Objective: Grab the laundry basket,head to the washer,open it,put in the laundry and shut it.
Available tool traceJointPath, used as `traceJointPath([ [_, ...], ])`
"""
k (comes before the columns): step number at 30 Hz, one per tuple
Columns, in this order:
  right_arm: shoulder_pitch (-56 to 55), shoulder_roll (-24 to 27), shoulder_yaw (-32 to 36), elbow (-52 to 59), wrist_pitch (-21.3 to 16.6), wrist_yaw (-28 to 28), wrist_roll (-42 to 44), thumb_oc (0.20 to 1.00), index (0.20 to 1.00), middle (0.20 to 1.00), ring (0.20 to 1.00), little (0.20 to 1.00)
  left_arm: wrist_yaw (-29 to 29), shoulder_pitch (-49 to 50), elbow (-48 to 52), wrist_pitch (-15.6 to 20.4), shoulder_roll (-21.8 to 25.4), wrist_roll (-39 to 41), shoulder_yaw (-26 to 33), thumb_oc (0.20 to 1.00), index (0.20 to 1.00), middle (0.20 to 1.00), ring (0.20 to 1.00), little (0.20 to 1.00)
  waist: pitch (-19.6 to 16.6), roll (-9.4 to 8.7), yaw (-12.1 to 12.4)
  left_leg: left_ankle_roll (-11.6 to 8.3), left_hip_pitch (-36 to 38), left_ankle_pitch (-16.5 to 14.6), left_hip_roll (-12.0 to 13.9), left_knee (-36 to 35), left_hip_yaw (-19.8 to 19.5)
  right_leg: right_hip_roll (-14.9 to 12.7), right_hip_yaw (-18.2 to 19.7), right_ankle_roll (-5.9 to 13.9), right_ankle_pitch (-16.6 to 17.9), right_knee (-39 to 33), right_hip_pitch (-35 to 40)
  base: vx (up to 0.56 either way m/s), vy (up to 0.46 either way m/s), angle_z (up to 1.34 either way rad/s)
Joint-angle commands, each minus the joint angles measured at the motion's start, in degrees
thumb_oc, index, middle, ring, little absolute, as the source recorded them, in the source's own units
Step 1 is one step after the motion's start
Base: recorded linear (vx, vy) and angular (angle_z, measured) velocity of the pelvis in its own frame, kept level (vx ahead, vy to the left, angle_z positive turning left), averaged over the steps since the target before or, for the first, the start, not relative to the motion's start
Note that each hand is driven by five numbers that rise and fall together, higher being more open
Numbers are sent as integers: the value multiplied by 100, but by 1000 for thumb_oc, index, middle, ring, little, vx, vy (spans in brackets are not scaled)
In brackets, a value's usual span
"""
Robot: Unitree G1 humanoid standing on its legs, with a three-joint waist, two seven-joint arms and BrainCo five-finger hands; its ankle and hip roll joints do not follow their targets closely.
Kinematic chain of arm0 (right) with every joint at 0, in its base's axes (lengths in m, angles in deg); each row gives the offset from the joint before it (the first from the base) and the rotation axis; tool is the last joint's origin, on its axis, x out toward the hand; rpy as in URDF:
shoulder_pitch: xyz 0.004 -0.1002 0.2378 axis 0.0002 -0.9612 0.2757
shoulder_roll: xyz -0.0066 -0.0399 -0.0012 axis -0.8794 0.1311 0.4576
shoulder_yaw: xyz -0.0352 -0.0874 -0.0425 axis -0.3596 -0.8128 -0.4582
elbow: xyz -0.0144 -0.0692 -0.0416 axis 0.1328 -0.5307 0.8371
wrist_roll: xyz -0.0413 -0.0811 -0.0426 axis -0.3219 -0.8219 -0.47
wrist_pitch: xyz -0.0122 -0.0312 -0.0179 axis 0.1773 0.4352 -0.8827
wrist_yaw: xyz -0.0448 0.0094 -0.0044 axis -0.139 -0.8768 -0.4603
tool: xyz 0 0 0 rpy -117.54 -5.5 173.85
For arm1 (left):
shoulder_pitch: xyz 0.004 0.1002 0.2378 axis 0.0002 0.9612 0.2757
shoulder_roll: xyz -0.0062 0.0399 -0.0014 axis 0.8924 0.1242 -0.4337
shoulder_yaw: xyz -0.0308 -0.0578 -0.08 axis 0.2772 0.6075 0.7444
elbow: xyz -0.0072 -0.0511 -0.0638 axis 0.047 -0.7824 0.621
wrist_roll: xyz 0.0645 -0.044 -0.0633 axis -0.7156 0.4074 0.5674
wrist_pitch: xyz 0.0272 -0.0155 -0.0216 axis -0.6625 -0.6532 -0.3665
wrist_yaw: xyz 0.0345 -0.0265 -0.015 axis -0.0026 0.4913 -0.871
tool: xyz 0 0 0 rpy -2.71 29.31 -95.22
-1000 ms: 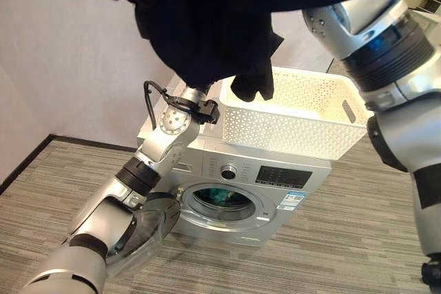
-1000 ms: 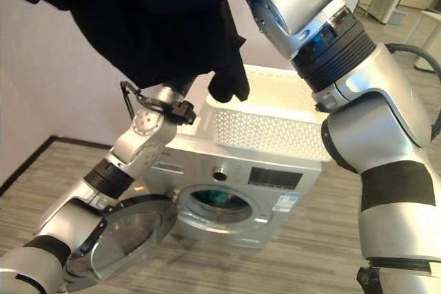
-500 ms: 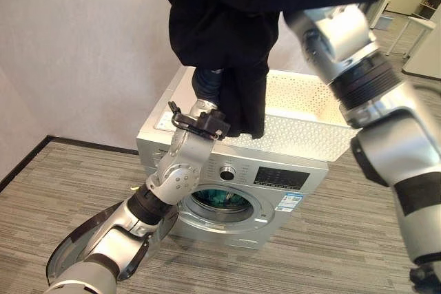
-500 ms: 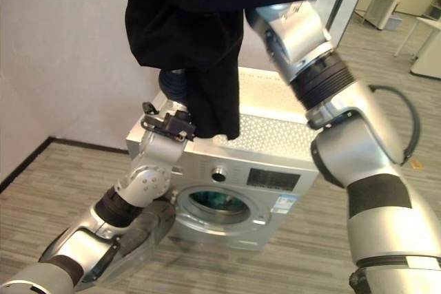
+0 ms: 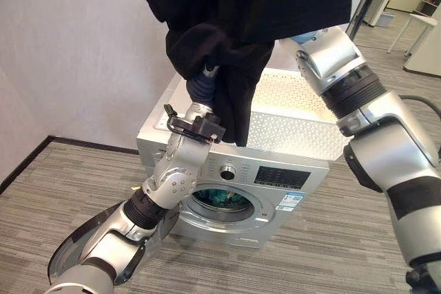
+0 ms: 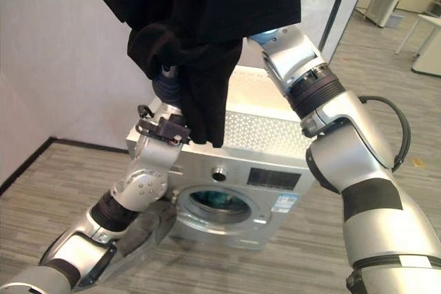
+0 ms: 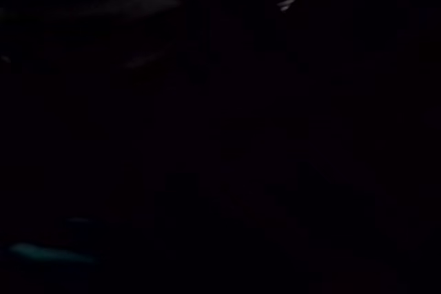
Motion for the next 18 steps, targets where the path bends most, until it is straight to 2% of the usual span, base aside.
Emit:
traceJointPath([
  [1,379,877,-548,110,-23,350,-923,200,200,200,200,200,397,-166,2,107,-91,-216,138,1000,1000,1000,1000,1000,-370,-65,224,-242,225,-496,509,76,-347,-506,-349,421,619,30,-308,-6,-4,3],
  [4,352,1548,-972,694,-116,429,-1658,200,200,200,200,200,538,-80,-34,49,-77,-242,156,1000,1000,1000,1000,1000,-351,-84,233,-244,214,-496,508,81,-391,-502,-382,433,609,30,-300,0,0,0],
  [5,348,1555,-972,700,-113,428,-1661,200,200,200,200,200,539,-83,-36,49,-82,-243,154,1000,1000,1000,1000,1000,-349,-83,237,-245,216,-496,508,82,-392,-502,-383,433,609,30,-297,0,0,0],
  [6,243,1851,-1014,1009,-178,480,-1956,200,200,200,200,200,574,-99,-74,48,-92,-266,181,1000,1000,1000,1000,1000,-336,-86,241,-247,213,-497,509,84,-406,-501,-402,440,598,30,-287,0,0,0],
  [11,-127,2425,-1156,1833,-346,798,-2337,200,200,200,200,200,660,-32,-134,5,-124,-285,260,1000,1000,1000,1000,1000,-305,-75,257,-244,191,-489,487,95,-448,-505,-452,459,593,30,-280,0,0,0],
  [15,-644,2463,-855,2239,-434,1070,-1973,200,200,200,200,200,626,-11,-183,8,-144,-301,309,1000,1000,1000,1000,1000,-279,-62,253,-244,178,-486,484,105,-458,-502,-465,455,587,30,-282,0,0,0],
  [18,-1080,2262,-509,2479,-438,1340,-1384,200,200,200,200,200,580,-47,-238,2,-162,-373,347,1000,1000,1000,1000,1000,-255,-36,227,-242,185,-482,482,109,-435,-507,-466,449,597,30,-284,0,0,0],
])
